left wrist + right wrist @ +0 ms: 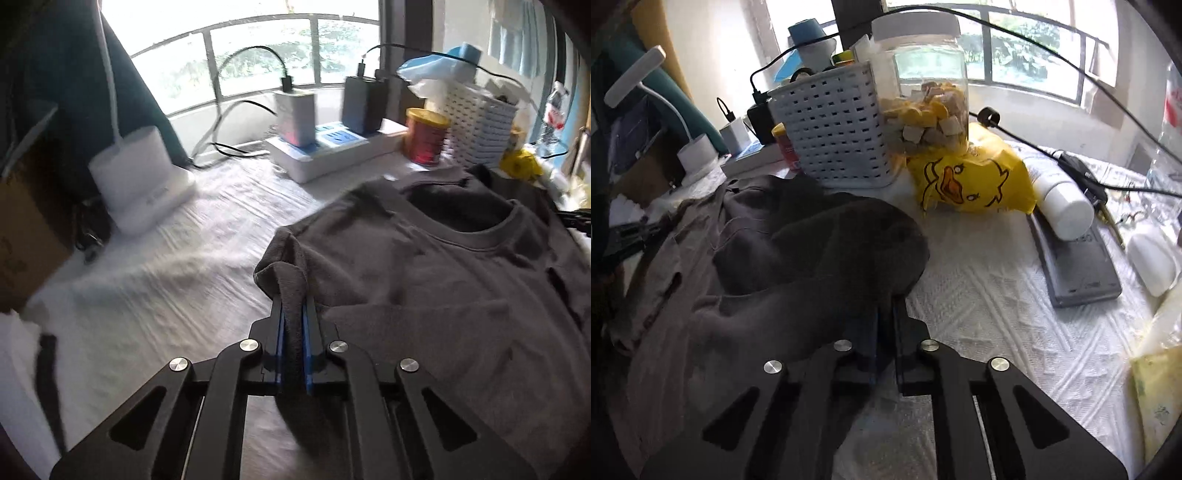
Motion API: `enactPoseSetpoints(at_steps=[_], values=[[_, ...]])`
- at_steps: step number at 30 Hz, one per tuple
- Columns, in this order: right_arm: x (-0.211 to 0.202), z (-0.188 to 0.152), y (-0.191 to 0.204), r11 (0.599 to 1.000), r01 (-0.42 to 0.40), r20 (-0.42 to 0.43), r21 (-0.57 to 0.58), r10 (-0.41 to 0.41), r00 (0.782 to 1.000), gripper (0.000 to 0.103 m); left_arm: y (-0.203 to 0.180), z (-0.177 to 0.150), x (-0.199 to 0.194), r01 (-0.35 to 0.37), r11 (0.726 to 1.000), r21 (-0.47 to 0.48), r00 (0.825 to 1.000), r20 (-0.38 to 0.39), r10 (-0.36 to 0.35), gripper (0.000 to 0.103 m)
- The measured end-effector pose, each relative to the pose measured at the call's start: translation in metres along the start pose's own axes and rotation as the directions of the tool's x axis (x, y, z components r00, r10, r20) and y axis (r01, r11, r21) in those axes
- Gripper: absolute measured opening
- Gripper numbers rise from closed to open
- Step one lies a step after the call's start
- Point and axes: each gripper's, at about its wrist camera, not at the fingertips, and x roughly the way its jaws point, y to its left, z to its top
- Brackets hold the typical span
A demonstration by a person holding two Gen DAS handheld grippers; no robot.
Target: Fold small clothes
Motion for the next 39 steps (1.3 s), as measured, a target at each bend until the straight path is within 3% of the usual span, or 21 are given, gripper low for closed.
enactPoseSetpoints(at_steps=[5, 10, 16, 23, 25, 26, 27, 28, 30, 39], values=[[-0.019, 0.015, -0.017, 0.993, 0.121, 0.072, 0.005, -0.122, 0.990, 0.005, 0.007, 0.008, -0.001, -0.004, 1.000, 0.025, 1.000, 0.007, 0.004, 0.006], [-0.019, 0.022, -0.021, 0.981, 0.187, 0.065, -0.045, -0.184, 0.981, 0.004, 0.001, 0.005, 0.003, -0.036, 0.998, 0.051, 0.999, 0.003, 0.036, 0.006], [0.002, 0.012, -0.022, 0.979, 0.200, 0.014, -0.048, -0.199, 0.980, 0.004, 0.000, -0.002, 0.009, -0.063, 0.997, 0.050, 0.998, 0.004, 0.063, 0.006], [-0.004, 0.009, -0.017, 0.973, 0.229, 0.002, -0.037, -0.229, 0.973, 0.004, 0.003, -0.001, 0.002, -0.058, 0.998, 0.021, 0.998, -0.014, 0.058, 0.009], [-0.011, 0.005, -0.011, 0.970, 0.239, 0.003, -0.044, -0.239, 0.971, 0.012, 0.001, -0.003, -0.008, -0.058, 0.998, 0.022, 0.998, -0.001, 0.058, 0.013], [-0.014, 0.003, -0.009, 0.970, 0.240, 0.006, -0.050, -0.240, 0.971, 0.017, 0.000, -0.005, -0.015, -0.053, 0.998, 0.020, 0.999, 0.007, 0.052, 0.024], [-0.018, 0.001, -0.005, 0.969, 0.239, 0.007, -0.057, -0.239, 0.971, 0.030, 0.000, -0.006, -0.020, -0.049, 0.999, 0.018, 0.999, 0.013, 0.049, 0.036], [-0.025, -0.003, 0.002, 0.969, 0.239, 0.013, -0.070, -0.238, 0.971, 0.046, -0.001, -0.009, -0.026, -0.045, 0.999, 0.015, 0.999, 0.020, 0.045, 0.039], [-0.034, -0.008, 0.012, 0.967, 0.241, 0.024, -0.088, -0.239, 0.971, 0.058, -0.004, -0.013, -0.038, -0.037, 0.999, 0.013, 0.999, 0.028, 0.036, 0.039], [-0.069, -0.047, 0.055, 0.968, 0.204, 0.006, -0.147, -0.205, 0.979, 0.058, -0.022, -0.045, -0.075, -0.001, 0.999, 0.043, 1.000, 0.025, 0.000, 0.039]])
